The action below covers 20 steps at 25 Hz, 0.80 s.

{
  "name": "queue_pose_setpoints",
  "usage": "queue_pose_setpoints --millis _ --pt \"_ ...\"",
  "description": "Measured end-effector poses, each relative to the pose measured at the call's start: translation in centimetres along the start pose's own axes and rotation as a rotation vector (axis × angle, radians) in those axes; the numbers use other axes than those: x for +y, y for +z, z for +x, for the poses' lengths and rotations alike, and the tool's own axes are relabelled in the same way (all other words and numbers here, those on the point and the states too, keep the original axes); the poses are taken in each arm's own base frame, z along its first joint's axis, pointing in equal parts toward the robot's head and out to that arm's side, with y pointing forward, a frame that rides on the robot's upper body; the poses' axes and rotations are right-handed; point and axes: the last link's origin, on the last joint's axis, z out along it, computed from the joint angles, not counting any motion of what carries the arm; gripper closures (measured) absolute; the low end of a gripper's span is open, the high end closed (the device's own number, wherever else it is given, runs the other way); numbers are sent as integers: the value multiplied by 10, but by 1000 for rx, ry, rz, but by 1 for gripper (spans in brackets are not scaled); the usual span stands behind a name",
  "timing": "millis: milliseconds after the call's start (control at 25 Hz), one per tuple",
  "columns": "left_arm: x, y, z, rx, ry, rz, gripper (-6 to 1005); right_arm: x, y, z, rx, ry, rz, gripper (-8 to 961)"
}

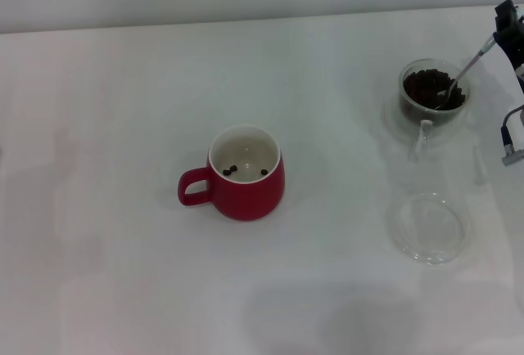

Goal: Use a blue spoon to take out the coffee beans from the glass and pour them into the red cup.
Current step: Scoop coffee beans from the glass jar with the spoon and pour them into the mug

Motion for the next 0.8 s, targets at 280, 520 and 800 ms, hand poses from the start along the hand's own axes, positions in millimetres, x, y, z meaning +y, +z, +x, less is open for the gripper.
queue_pose_setpoints --millis 280,520,800 --pt "0 -1 1 10 0 -2 119 -2 0 -1 -2 55 5 800" --pt "-1 -2 1 9 -1 0 120 -4 0 -2 -7 82 12 800" --pt "-1 -2 1 9 -2 0 123 -8 1 -8 -20 145 17 799"
